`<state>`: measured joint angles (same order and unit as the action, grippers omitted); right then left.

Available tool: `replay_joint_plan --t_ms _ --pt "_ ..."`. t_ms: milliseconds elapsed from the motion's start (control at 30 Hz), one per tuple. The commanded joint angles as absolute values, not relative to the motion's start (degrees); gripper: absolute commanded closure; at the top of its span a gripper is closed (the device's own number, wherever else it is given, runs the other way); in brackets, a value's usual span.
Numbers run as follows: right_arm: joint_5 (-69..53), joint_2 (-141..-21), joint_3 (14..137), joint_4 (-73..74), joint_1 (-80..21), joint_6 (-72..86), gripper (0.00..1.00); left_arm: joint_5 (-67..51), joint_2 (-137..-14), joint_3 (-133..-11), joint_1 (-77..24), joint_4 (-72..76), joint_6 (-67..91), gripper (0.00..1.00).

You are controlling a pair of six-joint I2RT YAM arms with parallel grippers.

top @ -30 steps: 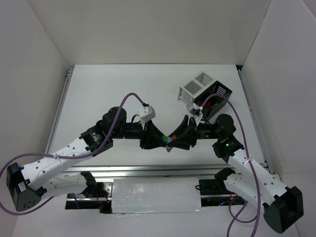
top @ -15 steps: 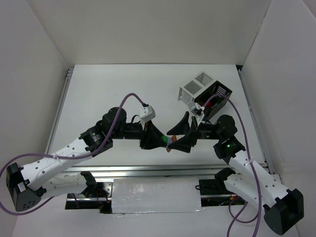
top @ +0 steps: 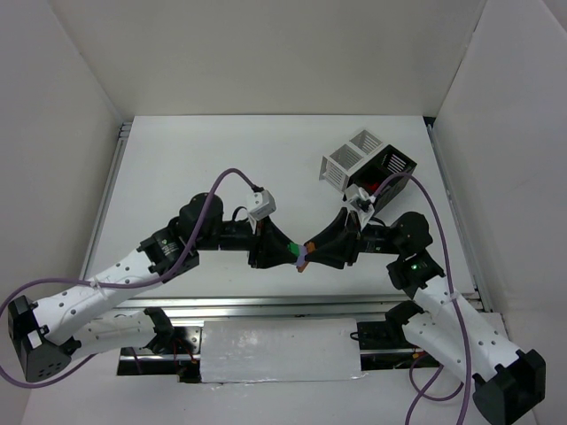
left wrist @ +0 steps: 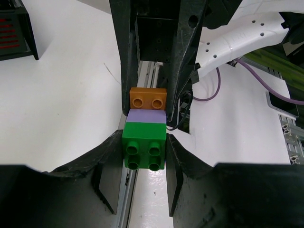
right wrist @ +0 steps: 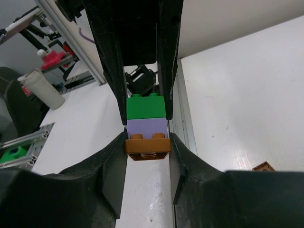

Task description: Sort the legos into containers by color

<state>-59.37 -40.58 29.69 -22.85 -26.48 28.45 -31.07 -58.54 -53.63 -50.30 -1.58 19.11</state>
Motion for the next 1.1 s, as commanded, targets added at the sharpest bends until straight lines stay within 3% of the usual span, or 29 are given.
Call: replay_joint_plan --t_ms 0,100,133,167,200,300,367,467,667,767,867,900,1067 --pt "-59.5 -40.2 28.8 -27.1 -25.9 29.4 0.72 -33.2 -57.3 -55.3 -50.6 1.1 18.1 1.0" --pt "-60.0 -40.6 28.7 -29.3 -25.9 30.7 0.78 -33.0 -57.5 -55.3 -50.6 1.1 18.0 1.0" --pt "-60.4 -40.8 28.6 -29.9 -26.0 31.2 0.8 -32.8 -57.5 -55.4 -50.6 0.8 18.0 0.96" --pt "-60.6 -40.8 28.5 -30.8 -26.0 32.4 0.9 -32.0 -57.6 -55.4 -50.6 0.9 18.0 0.86" --pt "-60.9 -41.0 28.4 -32.1 -26.0 33.0 0.98 -32.0 -57.8 -55.4 -50.6 0.8 17.9 0.7" --pt "-61.3 -41.3 28.5 -33.4 -26.0 34.5 1.0 -32.7 -58.7 -55.4 -50.6 1.5 17.9 0.36" --pt "-61.3 -41.3 28.7 -33.4 -25.9 35.0 1.0 -33.5 -59.6 -55.6 -50.6 2.2 18.0 0.01" --pt "-60.6 -41.0 28.8 -32.6 -26.0 34.7 1.0 -34.7 -61.0 -56.1 -50.6 3.1 18.5 0.0" --pt "-59.5 -40.6 29.1 -30.6 -26.0 33.7 1.0 -35.2 -62.8 -56.3 -50.6 4.6 19.0 0.0" --pt "-59.6 -41.2 29.1 -30.2 -26.0 33.8 1.0 -35.7 -63.2 -56.1 -50.6 5.5 19.3 0.07" --pt "-59.5 -41.3 29.0 -30.0 -25.9 33.6 1.0 -36.5 -63.5 -56.3 -50.6 6.2 19.3 0.45" --pt "-59.5 -41.3 28.9 -30.1 -26.0 33.6 1.0 -36.5 -63.5 -56.4 -50.6 6.2 19.4 0.65" --pt "-60.5 -41.5 28.8 -29.9 -26.0 33.2 0.95 -35.6 -63.6 -56.9 -50.6 5.6 19.3 0.99"
